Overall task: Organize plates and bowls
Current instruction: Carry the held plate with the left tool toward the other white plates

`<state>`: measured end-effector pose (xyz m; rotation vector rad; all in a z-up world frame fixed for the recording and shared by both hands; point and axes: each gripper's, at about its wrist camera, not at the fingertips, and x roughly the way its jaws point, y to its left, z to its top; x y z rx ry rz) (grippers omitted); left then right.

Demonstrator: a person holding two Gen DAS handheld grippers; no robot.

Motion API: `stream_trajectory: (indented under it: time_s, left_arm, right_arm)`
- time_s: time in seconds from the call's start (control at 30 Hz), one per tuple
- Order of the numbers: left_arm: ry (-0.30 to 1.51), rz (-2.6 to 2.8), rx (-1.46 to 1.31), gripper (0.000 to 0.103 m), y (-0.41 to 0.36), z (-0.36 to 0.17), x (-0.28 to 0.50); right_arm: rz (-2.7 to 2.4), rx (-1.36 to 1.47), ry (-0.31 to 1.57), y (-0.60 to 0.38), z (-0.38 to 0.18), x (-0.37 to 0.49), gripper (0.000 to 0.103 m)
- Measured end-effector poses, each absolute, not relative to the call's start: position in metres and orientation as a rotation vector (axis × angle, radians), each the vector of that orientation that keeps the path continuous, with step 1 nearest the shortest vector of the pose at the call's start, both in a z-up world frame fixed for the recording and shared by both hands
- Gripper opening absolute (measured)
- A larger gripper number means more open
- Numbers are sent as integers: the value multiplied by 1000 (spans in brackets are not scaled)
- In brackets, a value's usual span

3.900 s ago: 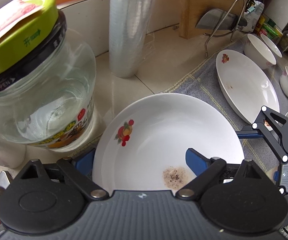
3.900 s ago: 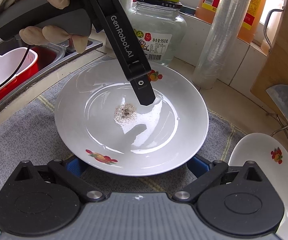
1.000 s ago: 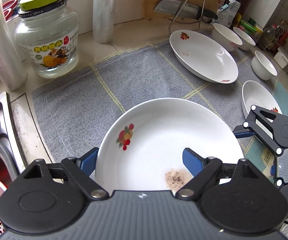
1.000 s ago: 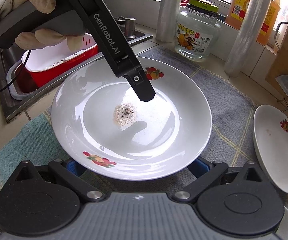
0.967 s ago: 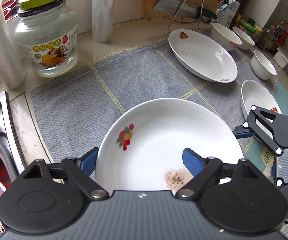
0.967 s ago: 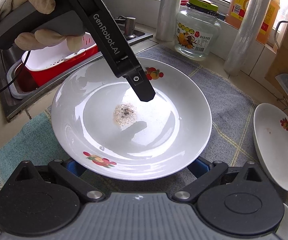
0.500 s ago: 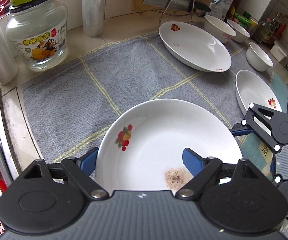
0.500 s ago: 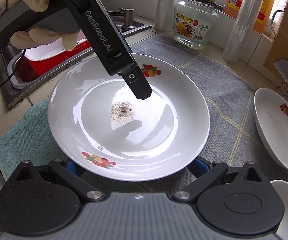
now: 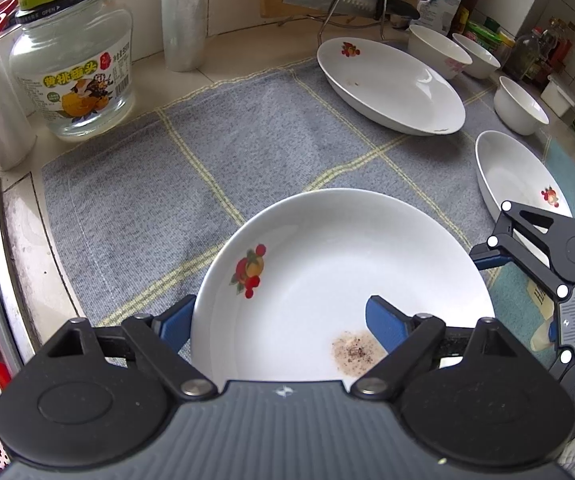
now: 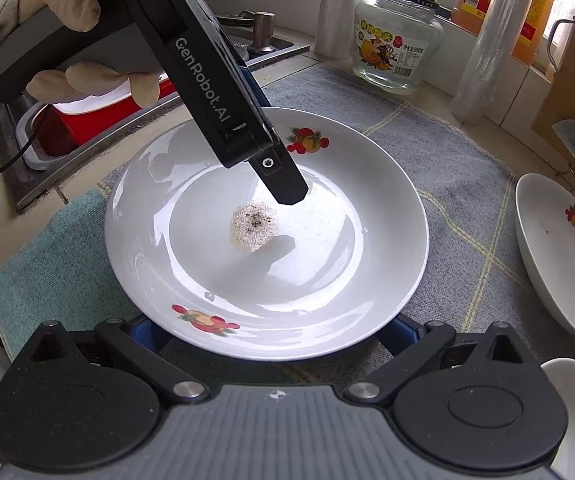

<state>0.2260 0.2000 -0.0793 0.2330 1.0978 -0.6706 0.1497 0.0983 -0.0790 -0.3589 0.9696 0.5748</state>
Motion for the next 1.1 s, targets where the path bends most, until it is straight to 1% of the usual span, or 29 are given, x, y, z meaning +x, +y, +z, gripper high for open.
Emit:
stream_trajectory:
  time_s: [0.13, 0.33, 0.4, 0.7, 0.93, 1.1]
  left_arm:
    - [1060, -652, 238, 91, 203, -76, 221]
    - [939, -595, 248, 92, 209, -56, 207]
    - [886, -569, 260, 96, 209, -47, 200]
    - [739, -536, 190, 98, 202, -18, 174]
    - [720, -593, 124, 99, 185, -15, 161]
    - [724, -600, 99, 99, 160, -14, 152]
  right_arm:
    - [567, -356, 985, 94, -79, 148, 103]
    - [520, -366, 981, 83, -69, 140, 103]
    - [503, -366, 979, 78, -64, 136, 103]
    - [365, -340, 945, 56, -42, 124, 103]
    - [157, -264, 873, 30, -22, 115, 103]
    - [64, -212, 852, 3, -18, 102, 103]
